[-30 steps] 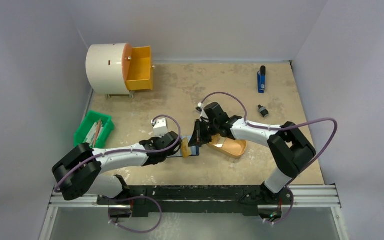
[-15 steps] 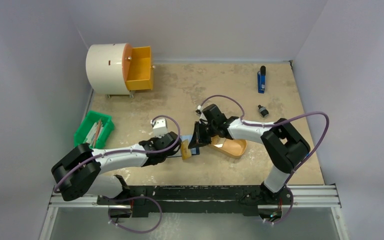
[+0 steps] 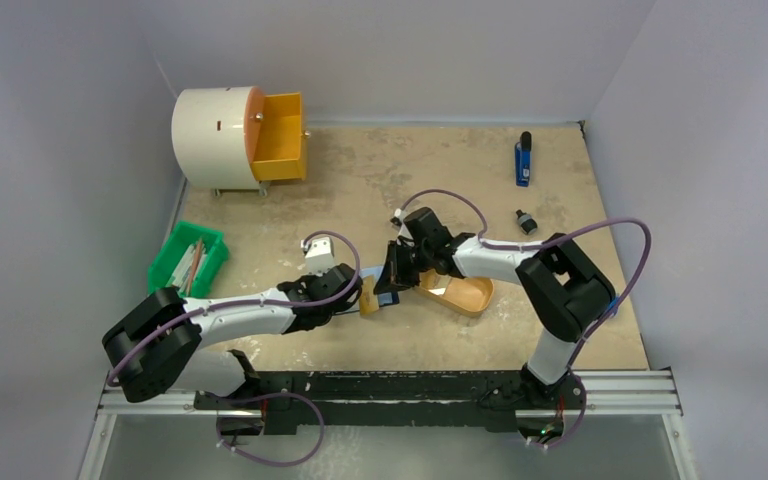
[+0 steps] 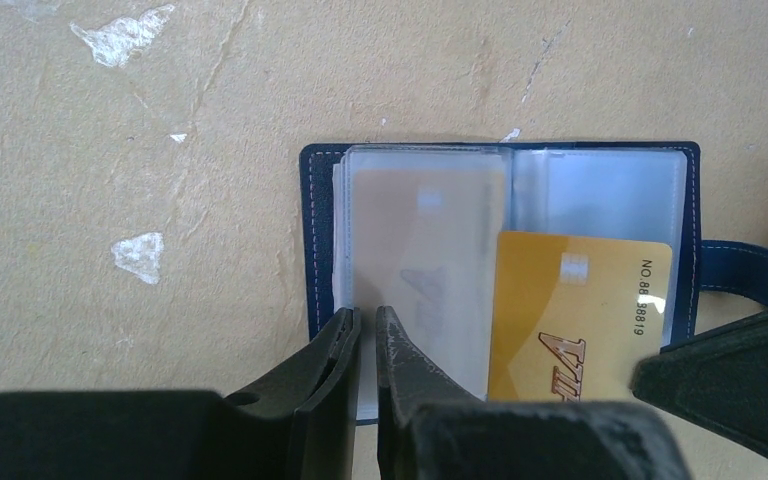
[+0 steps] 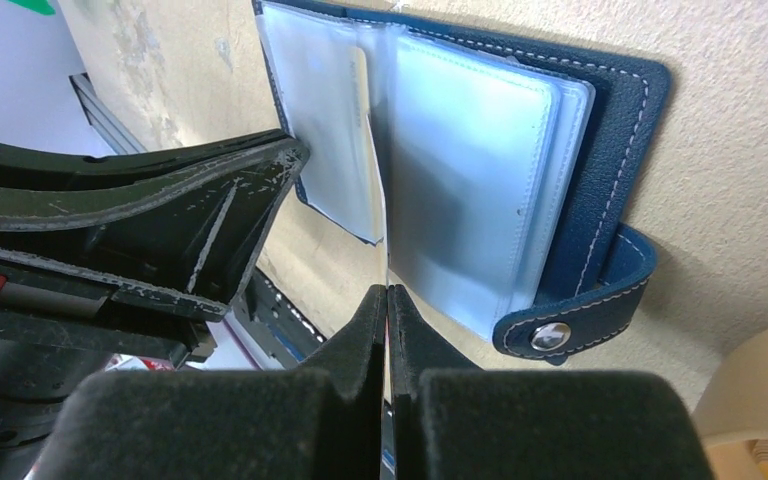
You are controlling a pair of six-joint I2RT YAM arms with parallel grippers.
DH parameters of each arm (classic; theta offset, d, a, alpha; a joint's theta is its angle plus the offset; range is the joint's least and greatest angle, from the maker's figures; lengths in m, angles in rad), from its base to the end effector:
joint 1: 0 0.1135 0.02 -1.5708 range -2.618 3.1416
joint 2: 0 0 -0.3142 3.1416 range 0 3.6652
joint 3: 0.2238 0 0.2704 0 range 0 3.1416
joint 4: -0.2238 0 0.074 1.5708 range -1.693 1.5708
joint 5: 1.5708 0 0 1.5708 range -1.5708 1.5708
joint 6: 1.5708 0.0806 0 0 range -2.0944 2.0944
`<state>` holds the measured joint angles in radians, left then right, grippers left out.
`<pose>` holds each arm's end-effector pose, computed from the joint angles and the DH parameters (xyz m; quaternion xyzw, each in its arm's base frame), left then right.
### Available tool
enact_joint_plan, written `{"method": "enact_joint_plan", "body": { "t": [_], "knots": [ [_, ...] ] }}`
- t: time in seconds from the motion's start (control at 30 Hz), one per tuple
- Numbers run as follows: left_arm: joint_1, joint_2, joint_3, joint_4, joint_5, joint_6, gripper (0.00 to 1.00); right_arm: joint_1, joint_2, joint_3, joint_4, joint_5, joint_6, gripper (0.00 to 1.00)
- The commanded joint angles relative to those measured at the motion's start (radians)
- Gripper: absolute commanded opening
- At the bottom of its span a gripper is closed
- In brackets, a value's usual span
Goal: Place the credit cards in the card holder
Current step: Insert the credit card into the card holder.
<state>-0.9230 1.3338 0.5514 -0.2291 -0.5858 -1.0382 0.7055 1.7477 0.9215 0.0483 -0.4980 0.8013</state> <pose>0.1866 -0.1728 0.1560 -0.1325 0.9141 -0.0651 0.3776 0.2805 0.2895 0.1680 -0.0522 0.8975 0.4218 0.1174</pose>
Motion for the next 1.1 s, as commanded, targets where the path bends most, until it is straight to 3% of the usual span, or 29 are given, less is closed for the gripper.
{"method": "enact_joint_plan", "body": {
  "t": [0.0, 1.07],
  "knots": [
    [0.003, -0.013, -0.013, 0.002, -0.002, -0.020, 0.10, -0.003, 0.011, 0.044, 0.039, -0.023, 0.006, 0.00],
    [0.003, -0.007, -0.012, 0.007, 0.009, -0.020, 0.10, -0.022, 0.078, 0.059, 0.130, -0.008, 0.013, 0.00]
  ]
}}
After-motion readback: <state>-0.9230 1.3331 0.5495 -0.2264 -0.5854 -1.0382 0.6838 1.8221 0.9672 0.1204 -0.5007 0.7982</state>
